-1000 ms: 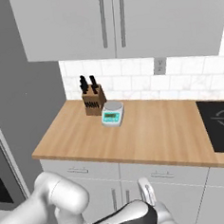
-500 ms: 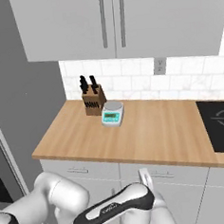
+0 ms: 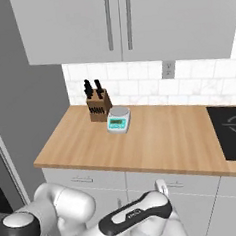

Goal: Take a straw from the drawer in front and place it inside the glass cup on the dining counter.

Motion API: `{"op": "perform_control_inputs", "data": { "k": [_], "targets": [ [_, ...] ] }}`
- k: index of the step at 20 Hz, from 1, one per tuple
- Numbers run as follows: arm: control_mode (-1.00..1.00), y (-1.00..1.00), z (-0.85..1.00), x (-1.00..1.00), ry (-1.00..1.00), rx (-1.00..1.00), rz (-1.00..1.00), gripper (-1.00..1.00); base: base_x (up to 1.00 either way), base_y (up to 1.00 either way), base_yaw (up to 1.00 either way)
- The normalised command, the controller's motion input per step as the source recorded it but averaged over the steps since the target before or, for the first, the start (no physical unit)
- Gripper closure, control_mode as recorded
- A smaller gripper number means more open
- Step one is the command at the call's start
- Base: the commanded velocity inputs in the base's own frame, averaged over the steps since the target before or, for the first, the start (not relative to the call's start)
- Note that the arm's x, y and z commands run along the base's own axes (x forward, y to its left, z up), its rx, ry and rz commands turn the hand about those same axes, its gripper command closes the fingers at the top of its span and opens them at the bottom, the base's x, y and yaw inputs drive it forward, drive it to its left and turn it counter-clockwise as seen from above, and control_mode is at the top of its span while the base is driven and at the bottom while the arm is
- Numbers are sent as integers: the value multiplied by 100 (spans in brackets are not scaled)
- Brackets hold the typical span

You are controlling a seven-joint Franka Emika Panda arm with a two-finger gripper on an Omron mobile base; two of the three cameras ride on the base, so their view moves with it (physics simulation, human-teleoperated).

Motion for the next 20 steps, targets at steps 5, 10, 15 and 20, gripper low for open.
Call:
{"op": "perform_control_inputs", "data": {
  "k": [5,10,15,20],
  "targets": [
    [-100,-12,-20,40,5,6,-5,-100,0,0,0],
    [-100,-1,-24,42,4,0,-3,-100,0,0,0],
    [-100,0,-32,34,2,0,0,-100,0,0,0],
    [-100,-4,-36,26,1,0,0,-100,0,0,0]
  ]
}}
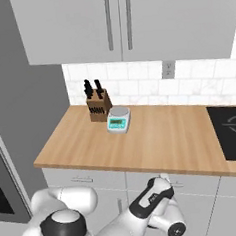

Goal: Take a straw from the drawer in front and place it inside the glass cup on the dining counter.

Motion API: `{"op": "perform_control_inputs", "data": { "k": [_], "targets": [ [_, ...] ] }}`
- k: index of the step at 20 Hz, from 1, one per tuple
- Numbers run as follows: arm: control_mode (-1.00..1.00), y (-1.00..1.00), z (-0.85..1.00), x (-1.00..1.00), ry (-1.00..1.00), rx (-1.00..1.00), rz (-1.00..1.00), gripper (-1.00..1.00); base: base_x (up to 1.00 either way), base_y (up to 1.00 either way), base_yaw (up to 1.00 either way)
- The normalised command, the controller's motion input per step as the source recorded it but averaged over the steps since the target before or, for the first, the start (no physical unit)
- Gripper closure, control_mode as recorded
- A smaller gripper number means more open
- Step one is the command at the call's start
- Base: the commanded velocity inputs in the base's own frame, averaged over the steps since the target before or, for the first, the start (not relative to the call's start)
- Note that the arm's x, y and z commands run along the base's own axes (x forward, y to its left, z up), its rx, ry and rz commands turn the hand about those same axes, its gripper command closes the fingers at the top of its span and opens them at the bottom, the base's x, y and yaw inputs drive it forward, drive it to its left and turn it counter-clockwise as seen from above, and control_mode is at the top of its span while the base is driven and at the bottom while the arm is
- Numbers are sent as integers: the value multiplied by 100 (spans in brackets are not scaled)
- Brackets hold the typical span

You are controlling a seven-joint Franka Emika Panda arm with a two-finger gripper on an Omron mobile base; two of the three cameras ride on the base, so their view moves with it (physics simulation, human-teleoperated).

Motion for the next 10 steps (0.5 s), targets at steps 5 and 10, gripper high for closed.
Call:
{"op": "perform_control_inputs", "data": {
  "k": [5,10],
  "targets": [
    [-100,-9,-30,27,0,0,0,-100,0,0,0],
    [-100,-17,-33,20,0,0,-2,-100,0,0,0]
  ]
}}
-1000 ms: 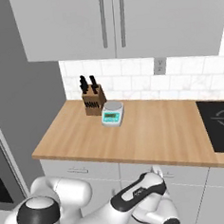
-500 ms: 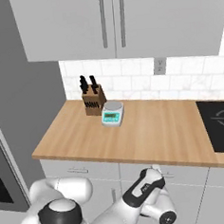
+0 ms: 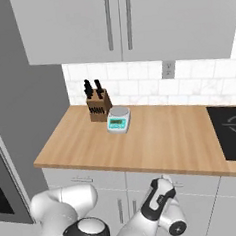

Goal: Take a straw from the drawer in front and place it inside the glass cup on the dining counter.

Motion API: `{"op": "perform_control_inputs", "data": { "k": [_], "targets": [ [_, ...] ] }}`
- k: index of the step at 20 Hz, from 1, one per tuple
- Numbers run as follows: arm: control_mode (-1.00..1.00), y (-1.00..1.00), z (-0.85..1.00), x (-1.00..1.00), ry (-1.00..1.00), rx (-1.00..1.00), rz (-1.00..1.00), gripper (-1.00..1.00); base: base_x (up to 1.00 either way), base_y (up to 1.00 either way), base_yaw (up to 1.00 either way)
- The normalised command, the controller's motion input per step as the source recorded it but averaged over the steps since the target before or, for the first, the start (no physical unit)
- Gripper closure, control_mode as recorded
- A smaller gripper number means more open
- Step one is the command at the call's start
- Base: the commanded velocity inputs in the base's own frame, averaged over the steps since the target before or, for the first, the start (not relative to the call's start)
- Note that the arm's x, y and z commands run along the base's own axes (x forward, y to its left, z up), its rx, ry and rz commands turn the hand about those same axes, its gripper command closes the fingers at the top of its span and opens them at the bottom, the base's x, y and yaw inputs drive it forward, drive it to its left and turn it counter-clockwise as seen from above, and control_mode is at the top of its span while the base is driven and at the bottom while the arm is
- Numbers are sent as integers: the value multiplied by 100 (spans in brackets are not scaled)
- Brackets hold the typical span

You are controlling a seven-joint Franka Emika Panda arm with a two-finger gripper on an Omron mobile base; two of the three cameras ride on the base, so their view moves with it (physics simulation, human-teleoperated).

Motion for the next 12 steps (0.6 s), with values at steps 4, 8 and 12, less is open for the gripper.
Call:
{"op": "perform_control_inputs", "data": {
  "k": [4,8,12],
  "targets": [
    [-100,-25,-31,22,0,0,-2,-100,0,0,0],
    [-100,-22,-24,31,0,0,-1,-100,0,0,0],
    [-100,-17,-23,39,1,0,0,-100,0,0,0]
  ]
}}
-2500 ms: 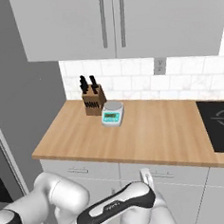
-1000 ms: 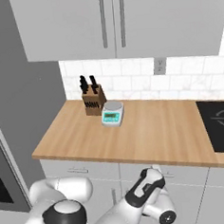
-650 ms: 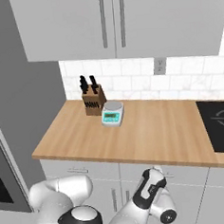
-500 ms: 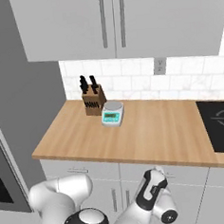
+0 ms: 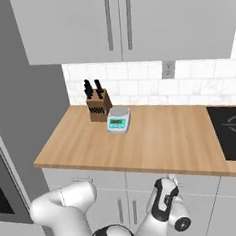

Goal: Take a straw from the drawer in front and place it inside the glass cup on the dining counter.

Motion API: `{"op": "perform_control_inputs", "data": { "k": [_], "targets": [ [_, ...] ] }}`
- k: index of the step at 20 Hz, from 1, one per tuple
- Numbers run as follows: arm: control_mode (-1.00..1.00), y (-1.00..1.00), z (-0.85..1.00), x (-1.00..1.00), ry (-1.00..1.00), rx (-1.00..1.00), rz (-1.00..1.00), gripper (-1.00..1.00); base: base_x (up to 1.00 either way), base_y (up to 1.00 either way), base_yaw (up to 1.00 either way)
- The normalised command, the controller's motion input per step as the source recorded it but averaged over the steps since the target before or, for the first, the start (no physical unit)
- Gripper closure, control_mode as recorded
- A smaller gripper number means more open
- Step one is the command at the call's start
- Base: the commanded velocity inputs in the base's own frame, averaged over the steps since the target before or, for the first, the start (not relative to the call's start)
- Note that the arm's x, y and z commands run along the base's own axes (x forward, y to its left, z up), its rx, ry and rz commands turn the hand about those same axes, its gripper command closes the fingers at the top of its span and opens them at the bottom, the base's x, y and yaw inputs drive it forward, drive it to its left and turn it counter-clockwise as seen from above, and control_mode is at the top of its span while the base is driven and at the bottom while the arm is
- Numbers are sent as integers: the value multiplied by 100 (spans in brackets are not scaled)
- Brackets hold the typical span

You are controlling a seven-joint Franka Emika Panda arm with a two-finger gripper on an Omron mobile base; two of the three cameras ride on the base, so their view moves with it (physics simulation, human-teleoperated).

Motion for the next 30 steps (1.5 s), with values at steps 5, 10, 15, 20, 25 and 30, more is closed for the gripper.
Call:
{"op": "perform_control_inputs", "data": {
  "k": [5,10,15,20,25,30],
  "targets": [
    [-100,-9,-31,39,4,0,0,-100,0,0,0],
    [-100,-13,-41,21,0,0,0,-100,0,0,0],
    [-100,-3,-36,32,5,0,0,-100,0,0,0],
    [-100,-5,-41,37,12,0,0,100,0,0,0],
    [-100,-14,-46,24,11,0,0,100,0,0,0],
    [-100,-16,-80,0,21,0,-1,100,0,0,0]
  ]
}}
